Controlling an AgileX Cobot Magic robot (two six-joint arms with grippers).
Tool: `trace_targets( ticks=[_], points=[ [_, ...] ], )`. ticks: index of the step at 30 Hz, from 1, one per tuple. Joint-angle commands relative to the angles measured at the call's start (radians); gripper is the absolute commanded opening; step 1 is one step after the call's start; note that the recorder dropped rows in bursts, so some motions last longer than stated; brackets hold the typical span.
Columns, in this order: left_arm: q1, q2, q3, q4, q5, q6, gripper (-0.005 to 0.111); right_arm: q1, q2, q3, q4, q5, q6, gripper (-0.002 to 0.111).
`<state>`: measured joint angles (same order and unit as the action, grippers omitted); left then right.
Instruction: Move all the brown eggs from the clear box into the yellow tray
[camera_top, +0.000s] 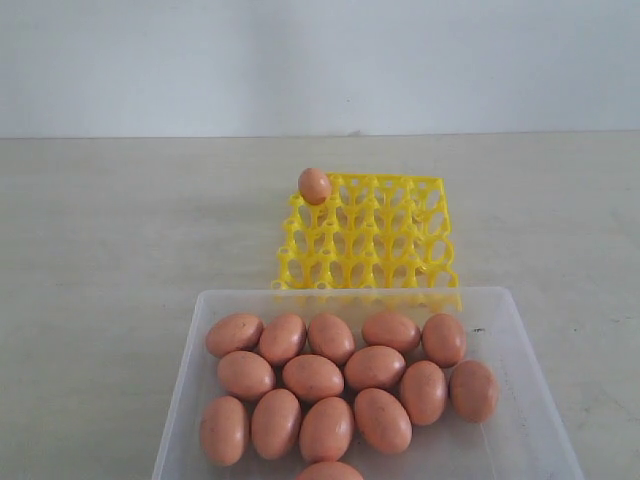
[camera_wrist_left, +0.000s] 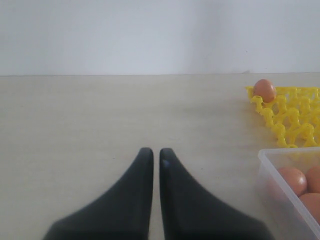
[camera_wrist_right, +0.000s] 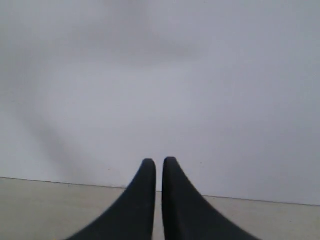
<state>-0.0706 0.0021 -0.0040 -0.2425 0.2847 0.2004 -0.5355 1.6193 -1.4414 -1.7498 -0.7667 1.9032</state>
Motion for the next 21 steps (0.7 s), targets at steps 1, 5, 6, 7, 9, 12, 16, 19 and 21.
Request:
trace_targets(
  ticks=[1, 5, 6, 7, 9, 12, 16, 19, 21],
  points=[
    [-0.009, -0.002, 0.004, -0.001, -0.001, 0.003, 0.004, -0.002, -0.147, -0.001, 0.005, 0.057, 0.003, 0.0],
    [-0.009, -0.002, 0.004, -0.001, -0.001, 0.003, 0.004, -0.002, -0.334, -0.001, 0.05, 0.289, -0.003, 0.0],
    [-0.009, -0.002, 0.004, -0.001, -0.001, 0.003, 0.004, -0.002, -0.391, -0.001, 0.084, 0.404, -0.022, 0.0],
    [-0.009, -0.002, 0.004, -0.001, -0.001, 0.003, 0.004, -0.002, -0.425, -0.001, 0.102, 0.492, -0.047, 0.0],
    [-0.009, -0.002, 0.004, -0.001, -0.001, 0.003, 0.004, -0.002, -0.486, -0.001, 0.102, 0.717, -0.135, 0.0],
    [-0.009, -0.002, 0.004, -0.001, -0.001, 0.003, 0.004, -0.002, -0.513, -0.001, 0.078, 0.939, -0.407, 0.0],
    [-0.009, -0.002, 0.004, -0.001, -0.001, 0.003, 0.004, -0.002, -0.513, 0.017, 0.162, 1.024, -0.811, 0.0],
    [-0.009, -0.002, 0.004, -0.001, -0.001, 0.003, 0.004, -0.002, -0.518, 0.034, 0.544, 1.116, -0.997, 0.0],
    [-0.009, -0.002, 0.004, -0.001, -0.001, 0.003, 0.004, -0.002, -0.504, 0.045, 0.736, 1.236, -1.28, 0.0]
  ],
)
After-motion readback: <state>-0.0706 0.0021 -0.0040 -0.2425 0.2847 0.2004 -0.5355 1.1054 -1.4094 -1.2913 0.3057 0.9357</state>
